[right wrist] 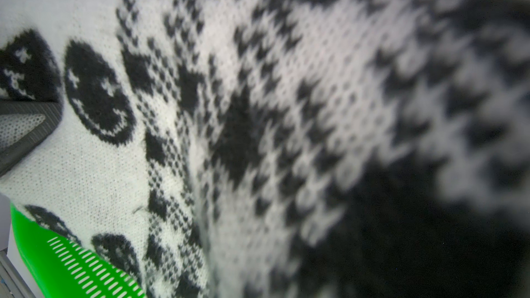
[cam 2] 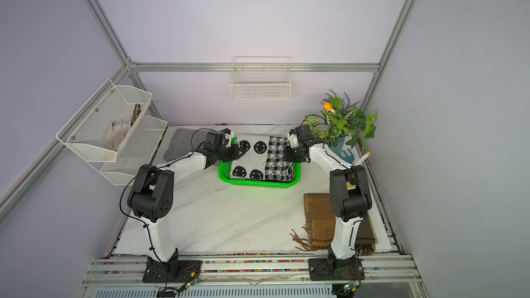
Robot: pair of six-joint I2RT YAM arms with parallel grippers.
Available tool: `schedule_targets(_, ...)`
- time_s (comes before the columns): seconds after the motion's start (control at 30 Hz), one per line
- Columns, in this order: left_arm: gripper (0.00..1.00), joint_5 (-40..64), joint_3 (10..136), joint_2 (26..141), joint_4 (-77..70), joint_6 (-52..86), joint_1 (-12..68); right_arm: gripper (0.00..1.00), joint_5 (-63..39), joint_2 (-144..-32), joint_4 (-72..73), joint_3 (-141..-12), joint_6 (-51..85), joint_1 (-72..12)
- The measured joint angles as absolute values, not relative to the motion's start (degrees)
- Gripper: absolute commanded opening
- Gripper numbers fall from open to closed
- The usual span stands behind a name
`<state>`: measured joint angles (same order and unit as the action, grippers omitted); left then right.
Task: Put the folded scarf in the basket
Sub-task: Pick up the scarf at the center of the board, then place the scarf in the basket.
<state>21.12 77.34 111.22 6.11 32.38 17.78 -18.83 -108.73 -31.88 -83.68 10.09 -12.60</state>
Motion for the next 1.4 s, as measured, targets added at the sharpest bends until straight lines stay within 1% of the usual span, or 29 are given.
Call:
schedule_targets(0.23,0.0,17.87,77.36,111.22,9.67,29.69,18.46,0.0,-13.43,-108.73,-33.54,-83.7,9.32,-14.02)
schedule_targets(0.67,0.0,14.74,77.34,111.22,11.38,26.89,18.92,0.0,-2.2,-110.32,-36.03,-84.42,7.7,-18.04)
schedule_targets(1.23,0.0,13.43,76.73,111.7,10.31,25.91,19.62,0.0,2.02,-113.91,-36.45,-85.41,7.33,-18.92)
schedule_targets(1.3,0.01,13.3,76.49,111.7,9.91,25.89,19.66,0.06,2.33,-113.91,-36.45,-85.38,7.33,-19.16)
schedule_targets(1.4,0.03,13.3,76.36,111.7,9.74,25.87,19.68,0.19,2.98,-113.89,-36.4,-85.3,7.35,-19.49)
